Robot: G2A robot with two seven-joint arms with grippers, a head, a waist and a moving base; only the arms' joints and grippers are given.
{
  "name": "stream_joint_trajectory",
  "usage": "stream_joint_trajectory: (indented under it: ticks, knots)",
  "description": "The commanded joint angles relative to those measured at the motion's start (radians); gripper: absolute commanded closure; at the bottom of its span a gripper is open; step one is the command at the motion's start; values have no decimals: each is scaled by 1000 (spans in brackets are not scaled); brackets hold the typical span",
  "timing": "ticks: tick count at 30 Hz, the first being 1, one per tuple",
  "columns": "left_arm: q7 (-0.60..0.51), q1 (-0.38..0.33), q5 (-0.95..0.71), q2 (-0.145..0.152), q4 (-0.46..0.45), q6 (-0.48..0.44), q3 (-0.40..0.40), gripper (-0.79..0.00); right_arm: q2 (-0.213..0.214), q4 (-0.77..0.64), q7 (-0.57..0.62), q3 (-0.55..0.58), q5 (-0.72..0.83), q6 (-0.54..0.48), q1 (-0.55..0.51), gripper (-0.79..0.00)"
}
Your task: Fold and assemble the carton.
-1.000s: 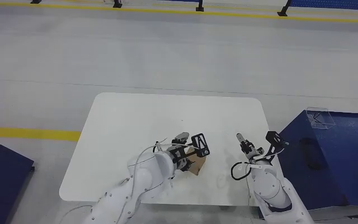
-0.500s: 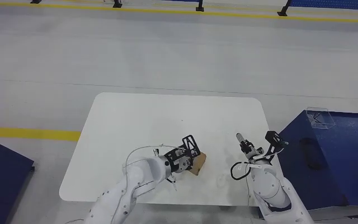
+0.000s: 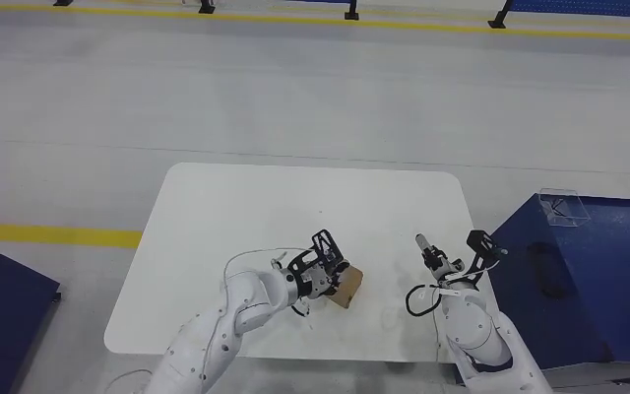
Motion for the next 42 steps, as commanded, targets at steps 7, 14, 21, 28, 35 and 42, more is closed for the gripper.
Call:
stream_joint_trajectory:
  ticks: [7,14,21,28,35,42]
  knots:
    - [-25,-14,-27,-10,69,24,22,0,0,0,0,0,0,0,0,-785]
    - [-26,-18,-37,-12,50,49,18,0,0,0,0,0,0,0,0,-785]
    - [-37,36,20,6,-60,50,-19,0,0,0,0,0,0,0,0,-785]
    - [-89,11,0,-3,3,45,12,0,0,0,0,0,0,0,0,-785]
    - [-128,-21,-16,-8,-1,45,21,0,0,0,0,0,0,0,0,-785]
    - [-120,25,17,8,-90,37,-16,0,0,0,0,0,0,0,0,-785]
